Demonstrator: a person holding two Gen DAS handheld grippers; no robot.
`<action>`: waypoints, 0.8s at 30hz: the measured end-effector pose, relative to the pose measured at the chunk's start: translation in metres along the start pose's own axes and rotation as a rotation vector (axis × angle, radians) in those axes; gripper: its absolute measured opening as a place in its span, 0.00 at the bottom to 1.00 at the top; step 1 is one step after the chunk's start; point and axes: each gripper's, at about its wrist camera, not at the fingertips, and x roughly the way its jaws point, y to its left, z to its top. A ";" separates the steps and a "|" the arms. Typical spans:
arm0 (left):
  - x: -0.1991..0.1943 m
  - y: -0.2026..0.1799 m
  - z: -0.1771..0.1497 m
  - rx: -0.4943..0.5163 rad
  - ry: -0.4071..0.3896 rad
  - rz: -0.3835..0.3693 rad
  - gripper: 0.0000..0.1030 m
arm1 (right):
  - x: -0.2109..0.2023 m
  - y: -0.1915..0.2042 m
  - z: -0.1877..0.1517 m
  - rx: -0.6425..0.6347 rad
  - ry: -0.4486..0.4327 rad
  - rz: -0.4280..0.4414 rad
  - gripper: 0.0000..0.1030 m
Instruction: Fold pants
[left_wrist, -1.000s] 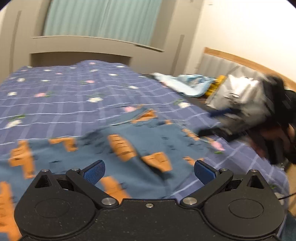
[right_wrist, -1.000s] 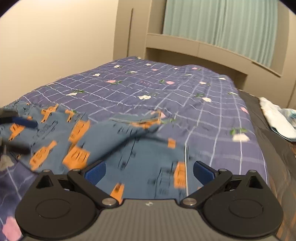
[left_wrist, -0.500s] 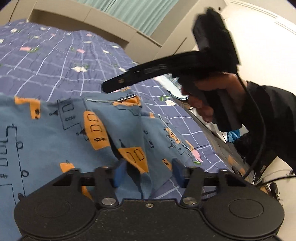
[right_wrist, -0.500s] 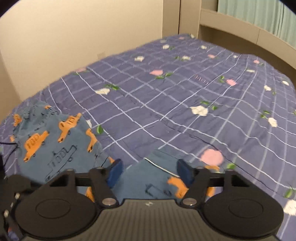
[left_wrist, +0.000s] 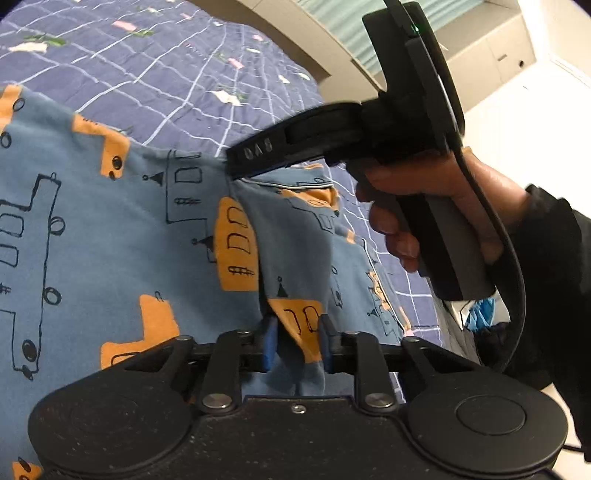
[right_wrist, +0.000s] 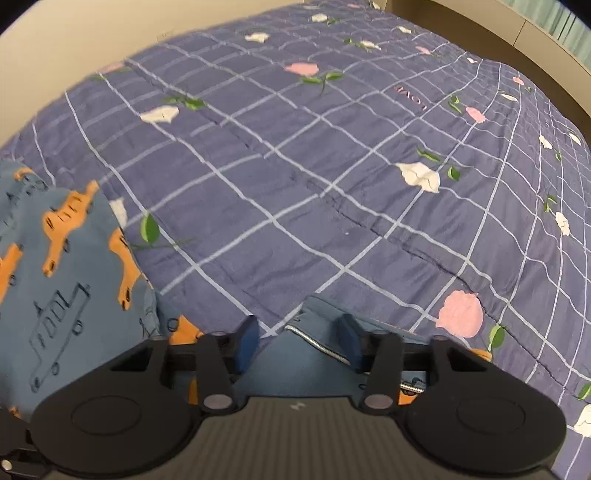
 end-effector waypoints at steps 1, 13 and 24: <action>0.000 0.000 0.000 -0.005 0.002 0.005 0.14 | 0.000 0.000 -0.001 -0.004 0.000 -0.002 0.21; -0.012 -0.045 0.007 0.251 -0.022 0.116 0.00 | -0.096 -0.051 -0.072 0.239 -0.365 -0.029 0.05; -0.006 -0.114 -0.031 0.812 0.051 0.189 0.00 | -0.144 -0.085 -0.242 0.538 -0.466 -0.074 0.06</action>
